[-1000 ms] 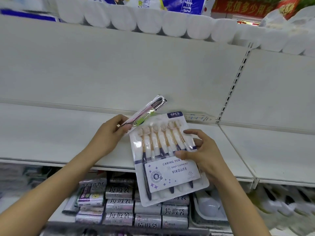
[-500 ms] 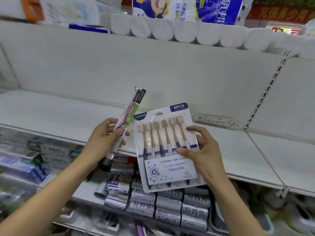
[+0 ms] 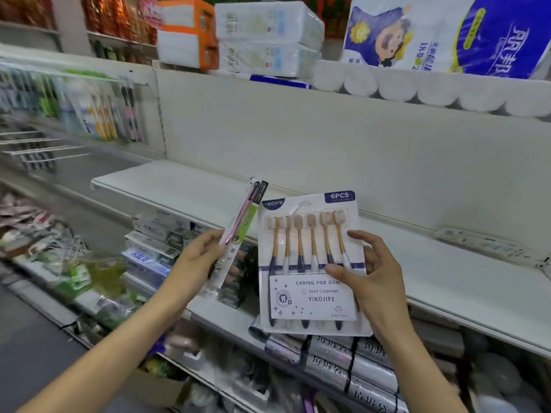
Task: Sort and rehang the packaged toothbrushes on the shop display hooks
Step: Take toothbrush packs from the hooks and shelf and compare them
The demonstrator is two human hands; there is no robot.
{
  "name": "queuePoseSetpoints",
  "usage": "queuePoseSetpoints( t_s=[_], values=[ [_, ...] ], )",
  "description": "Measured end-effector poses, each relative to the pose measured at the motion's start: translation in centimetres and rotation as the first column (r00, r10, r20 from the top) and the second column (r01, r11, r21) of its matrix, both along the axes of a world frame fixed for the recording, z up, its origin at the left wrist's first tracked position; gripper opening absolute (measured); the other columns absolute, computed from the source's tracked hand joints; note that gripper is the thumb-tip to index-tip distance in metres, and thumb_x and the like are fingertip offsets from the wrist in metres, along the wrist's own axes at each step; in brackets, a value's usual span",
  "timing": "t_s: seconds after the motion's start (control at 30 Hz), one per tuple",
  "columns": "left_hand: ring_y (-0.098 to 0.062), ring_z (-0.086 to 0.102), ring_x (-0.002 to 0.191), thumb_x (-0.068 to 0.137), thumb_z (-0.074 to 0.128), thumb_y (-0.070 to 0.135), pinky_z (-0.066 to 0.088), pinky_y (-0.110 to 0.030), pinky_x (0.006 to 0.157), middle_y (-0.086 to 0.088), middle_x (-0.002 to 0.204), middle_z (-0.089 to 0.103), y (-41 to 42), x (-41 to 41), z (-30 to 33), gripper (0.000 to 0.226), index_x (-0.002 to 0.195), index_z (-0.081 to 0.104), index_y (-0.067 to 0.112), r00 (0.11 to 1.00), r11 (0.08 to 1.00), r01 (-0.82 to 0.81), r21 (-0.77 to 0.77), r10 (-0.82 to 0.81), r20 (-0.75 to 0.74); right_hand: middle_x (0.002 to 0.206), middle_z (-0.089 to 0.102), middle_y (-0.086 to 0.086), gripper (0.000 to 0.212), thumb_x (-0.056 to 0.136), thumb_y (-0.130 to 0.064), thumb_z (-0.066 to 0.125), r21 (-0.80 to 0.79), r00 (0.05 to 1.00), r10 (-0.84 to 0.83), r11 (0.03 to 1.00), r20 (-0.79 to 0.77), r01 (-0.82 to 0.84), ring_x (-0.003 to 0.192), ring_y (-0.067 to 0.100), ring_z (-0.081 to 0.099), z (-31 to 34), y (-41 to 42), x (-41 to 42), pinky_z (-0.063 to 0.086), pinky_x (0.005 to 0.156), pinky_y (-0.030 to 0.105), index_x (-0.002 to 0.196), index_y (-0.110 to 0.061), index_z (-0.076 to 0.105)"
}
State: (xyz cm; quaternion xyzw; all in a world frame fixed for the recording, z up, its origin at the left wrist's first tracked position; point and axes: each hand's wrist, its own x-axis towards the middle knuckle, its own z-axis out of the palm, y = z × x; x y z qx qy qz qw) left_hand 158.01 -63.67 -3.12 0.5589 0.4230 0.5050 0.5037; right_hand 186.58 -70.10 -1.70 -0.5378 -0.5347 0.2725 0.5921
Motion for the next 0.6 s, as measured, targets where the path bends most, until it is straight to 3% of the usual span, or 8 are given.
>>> queuePoseSetpoints(
  t_s=[0.13, 0.27, 0.37, 0.4, 0.53, 0.6],
  values=[
    [-0.031, 0.07, 0.063, 0.102, 0.05, 0.017, 0.059, -0.04, 0.047, -0.011, 0.103, 0.072, -2.0, -5.9, -0.1, 0.027, 0.124, 0.06, 0.028, 0.999, 1.0, -0.019, 0.021, 0.02, -0.028, 0.124, 0.069, -0.009, 0.065, 0.066, -0.019, 0.092, -0.003, 0.998, 0.058, 0.998, 0.022, -0.058, 0.122, 0.021, 0.062, -0.3, 0.1, -5.8, 0.049, 0.103, 0.054, 0.119, -0.047, 0.066],
    [-0.035, 0.07, 0.065, 0.102, 0.05, 0.014, 0.06, -0.047, 0.054, -0.005, 0.104, 0.077, -3.9, -11.8, 0.0, 0.035, 0.132, 0.052, 0.032, 0.99, 0.995, -0.062, 0.082, 0.072, -0.124, 0.117, 0.072, -0.017, 0.062, 0.068, -0.012, 0.09, -0.012, 0.993, 0.112, 0.994, 0.044, -0.112, 0.114, 0.006, 0.066, -0.4, 0.2, -11.6, 0.052, 0.102, 0.046, 0.116, -0.046, 0.071],
    [-0.012, 0.071, 0.062, 0.099, 0.043, -0.008, 0.06, -0.034, 0.056, -0.008, 0.106, 0.072, -4.9, -16.0, -0.1, 0.038, 0.125, 0.049, 0.019, 0.984, 0.99, -0.141, 0.026, 0.143, -0.103, 0.121, 0.07, -0.019, 0.063, 0.068, -0.011, 0.09, -0.012, 0.989, 0.144, 0.99, 0.02, -0.144, 0.119, 0.003, 0.062, -0.6, 0.7, -15.5, 0.051, 0.104, 0.045, 0.12, -0.042, 0.07],
    [-0.011, 0.072, 0.064, 0.098, 0.042, -0.012, 0.06, -0.031, 0.056, -0.009, 0.111, 0.07, -5.2, -17.6, -0.2, 0.041, 0.123, 0.048, 0.019, 0.985, 0.989, -0.15, 0.006, 0.15, -0.09, 0.122, 0.07, -0.018, 0.064, 0.068, -0.012, 0.09, -0.011, 0.988, 0.155, 0.988, 0.009, -0.155, 0.12, 0.005, 0.062, -0.7, 0.9, -16.8, 0.051, 0.104, 0.046, 0.121, -0.041, 0.07],
    [-0.031, 0.075, 0.084, 0.094, 0.055, -0.009, 0.062, -0.034, 0.067, -0.006, 0.127, 0.065, -6.8, -24.1, -1.0, 0.042, 0.125, 0.05, 0.019, 0.984, 0.989, -0.149, 0.018, 0.15, -0.098, 0.122, 0.07, -0.017, 0.063, 0.069, -0.009, 0.089, 0.0, 0.98, 0.199, 0.98, 0.007, -0.199, 0.121, 0.005, 0.061, -0.9, 2.0, -22.1, 0.052, 0.103, 0.046, 0.12, -0.041, 0.07],
    [-0.035, 0.075, 0.083, 0.091, 0.063, -0.007, 0.063, -0.036, 0.069, 0.0, 0.127, 0.062, -8.0, -26.7, -0.9, 0.043, 0.124, 0.059, 0.021, 0.97, 0.977, -0.208, 0.034, 0.211, -0.117, 0.12, 0.07, -0.019, 0.063, 0.07, -0.006, 0.088, 0.002, 0.974, 0.227, 0.974, 0.003, -0.227, 0.12, 0.002, 0.061, -0.7, 2.6, -24.9, 0.052, 0.104, 0.042, 0.12, -0.04, 0.07]
  ],
)
